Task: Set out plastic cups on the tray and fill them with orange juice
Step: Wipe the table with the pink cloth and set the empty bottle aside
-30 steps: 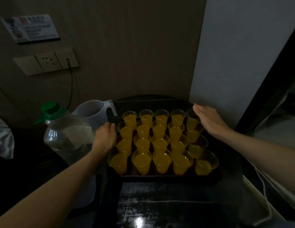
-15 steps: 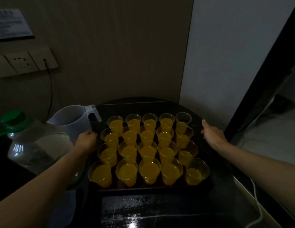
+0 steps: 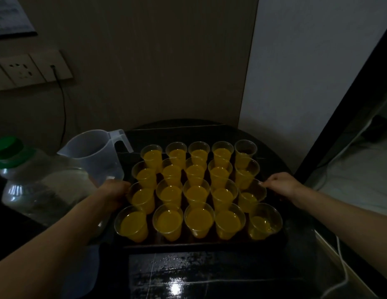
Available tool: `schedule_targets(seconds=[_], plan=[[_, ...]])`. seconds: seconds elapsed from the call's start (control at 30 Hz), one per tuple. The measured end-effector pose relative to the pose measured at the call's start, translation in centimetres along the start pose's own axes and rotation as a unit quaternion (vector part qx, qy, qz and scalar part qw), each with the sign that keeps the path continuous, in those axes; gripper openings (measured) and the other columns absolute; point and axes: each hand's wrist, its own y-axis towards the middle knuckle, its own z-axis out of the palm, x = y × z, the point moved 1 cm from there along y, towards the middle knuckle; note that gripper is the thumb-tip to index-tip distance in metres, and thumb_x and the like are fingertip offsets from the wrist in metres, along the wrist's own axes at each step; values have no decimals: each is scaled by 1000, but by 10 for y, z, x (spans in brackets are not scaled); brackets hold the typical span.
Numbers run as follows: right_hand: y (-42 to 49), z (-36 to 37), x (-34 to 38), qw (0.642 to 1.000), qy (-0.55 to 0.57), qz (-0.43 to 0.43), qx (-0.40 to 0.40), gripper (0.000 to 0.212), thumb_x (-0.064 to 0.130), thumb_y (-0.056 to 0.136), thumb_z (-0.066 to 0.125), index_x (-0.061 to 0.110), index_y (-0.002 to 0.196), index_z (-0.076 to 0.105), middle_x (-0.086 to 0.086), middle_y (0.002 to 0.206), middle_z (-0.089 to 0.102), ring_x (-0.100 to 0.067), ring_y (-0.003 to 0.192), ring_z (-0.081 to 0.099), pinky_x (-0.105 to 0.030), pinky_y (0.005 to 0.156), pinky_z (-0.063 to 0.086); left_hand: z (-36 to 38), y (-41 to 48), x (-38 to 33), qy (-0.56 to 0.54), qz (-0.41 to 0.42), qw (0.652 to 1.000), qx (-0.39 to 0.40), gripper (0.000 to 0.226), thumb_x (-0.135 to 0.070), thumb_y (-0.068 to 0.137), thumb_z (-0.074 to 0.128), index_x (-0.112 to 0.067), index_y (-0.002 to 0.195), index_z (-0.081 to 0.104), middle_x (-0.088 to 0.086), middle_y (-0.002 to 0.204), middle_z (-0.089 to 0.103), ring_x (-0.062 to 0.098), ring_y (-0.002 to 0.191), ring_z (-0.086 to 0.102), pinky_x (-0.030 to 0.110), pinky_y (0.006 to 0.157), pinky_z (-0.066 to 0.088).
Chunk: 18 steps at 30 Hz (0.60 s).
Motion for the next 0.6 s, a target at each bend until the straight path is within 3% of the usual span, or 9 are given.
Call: schedule_targets(seconds=[0.13,0.23,0.37,0.5,0.6], plan=[[1,1,4,999,-48,-24,-3,23,34,91,72,12,96,66,-9,97,65,-22,84,62,-31,64,48,-3,1,0,28,-5,1000,12,7,-1,100,55,2,98,61,24,111,62,31,90,62,43,81,53],[0,2,6,992,-110,-56,-14,23,36,94,69,13,95,65,-7,93,65,-16,79,62,-28,62,47,-6,0,-4,78,-8,996,32,21,-4,97,61,2,117,64,25,117,64,36,109,64,44,85,55],[0,1,0,976,-185,-111,-24,25,42,95,65,17,96,63,-6,95,67,-19,86,67,-37,76,58,-10,-3,-13,176,26,982,55,19,-11,96,65,-5,114,62,19,112,64,29,101,65,38,78,54],[2,1,-5,972,-201,-120,-24,31,46,95,63,15,91,63,-8,88,67,-26,84,68,-35,71,55,-13,0,-13,220,52,972,65,23,-12,93,69,-8,113,60,16,112,62,27,100,63,37,81,54],[7,3,-5,969,-221,-112,-11,40,55,93,62,15,88,65,-7,85,68,-22,77,67,-35,68,54,-10,1,-10,272,66,958,70,25,-13,91,72,-10,112,59,16,113,62,29,104,63,44,92,55]])
